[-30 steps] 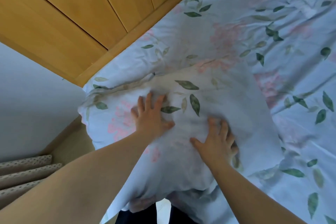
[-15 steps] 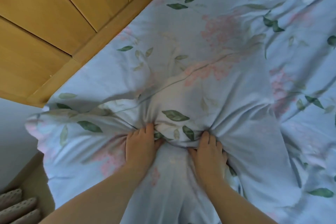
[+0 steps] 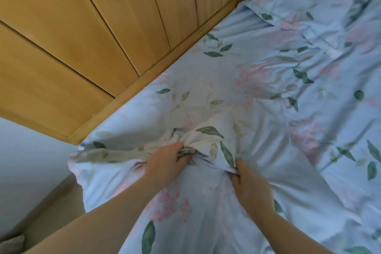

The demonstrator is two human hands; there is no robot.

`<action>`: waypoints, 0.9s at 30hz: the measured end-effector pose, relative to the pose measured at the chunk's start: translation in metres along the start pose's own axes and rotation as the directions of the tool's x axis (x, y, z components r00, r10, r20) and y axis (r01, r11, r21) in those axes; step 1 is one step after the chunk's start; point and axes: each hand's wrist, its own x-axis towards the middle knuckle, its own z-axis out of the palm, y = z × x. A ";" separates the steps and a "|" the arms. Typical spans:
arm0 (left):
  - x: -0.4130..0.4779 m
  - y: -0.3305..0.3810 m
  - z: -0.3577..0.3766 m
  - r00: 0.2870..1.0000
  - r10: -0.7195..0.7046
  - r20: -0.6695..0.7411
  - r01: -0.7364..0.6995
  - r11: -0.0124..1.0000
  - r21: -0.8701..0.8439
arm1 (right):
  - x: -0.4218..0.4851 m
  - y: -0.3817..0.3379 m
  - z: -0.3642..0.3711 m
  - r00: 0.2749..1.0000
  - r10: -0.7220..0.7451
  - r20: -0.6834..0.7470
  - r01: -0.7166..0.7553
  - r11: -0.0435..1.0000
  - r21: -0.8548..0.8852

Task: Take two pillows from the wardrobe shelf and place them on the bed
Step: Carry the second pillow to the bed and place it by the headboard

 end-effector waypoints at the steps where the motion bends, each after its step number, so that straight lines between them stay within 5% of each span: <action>1: 0.002 0.004 -0.012 1.000 0.009 -0.015 -0.009 1.000 -0.008 | 0.005 -0.005 -0.012 1.000 -0.021 -0.012 0.021 1.000 -0.015; 13: 0.141 0.078 -0.134 0.958 0.007 -0.288 -0.088 0.959 -0.270 | 0.163 -0.069 -0.159 0.895 -0.175 -0.410 0.100 0.975 -0.199; 16: 0.181 0.066 -0.108 0.978 -0.133 -0.158 0.084 0.955 -0.285 | 0.197 -0.064 -0.152 0.944 -0.091 -0.316 0.017 0.973 -0.230; 18: 0.183 0.052 -0.081 0.977 -0.215 -0.011 0.212 0.970 -0.118 | 0.197 -0.054 -0.124 0.978 -0.026 -0.205 -0.024 0.971 -0.238; 21: 0.168 0.034 -0.049 0.978 -0.207 0.036 0.204 0.976 0.071 | 0.183 -0.037 -0.078 0.995 0.089 -0.042 -0.095 0.978 -0.187; 27: 0.147 0.007 -0.021 0.964 -0.250 -0.092 0.258 0.961 0.095 | 0.162 -0.028 -0.018 0.931 0.352 0.099 -0.364 0.861 0.356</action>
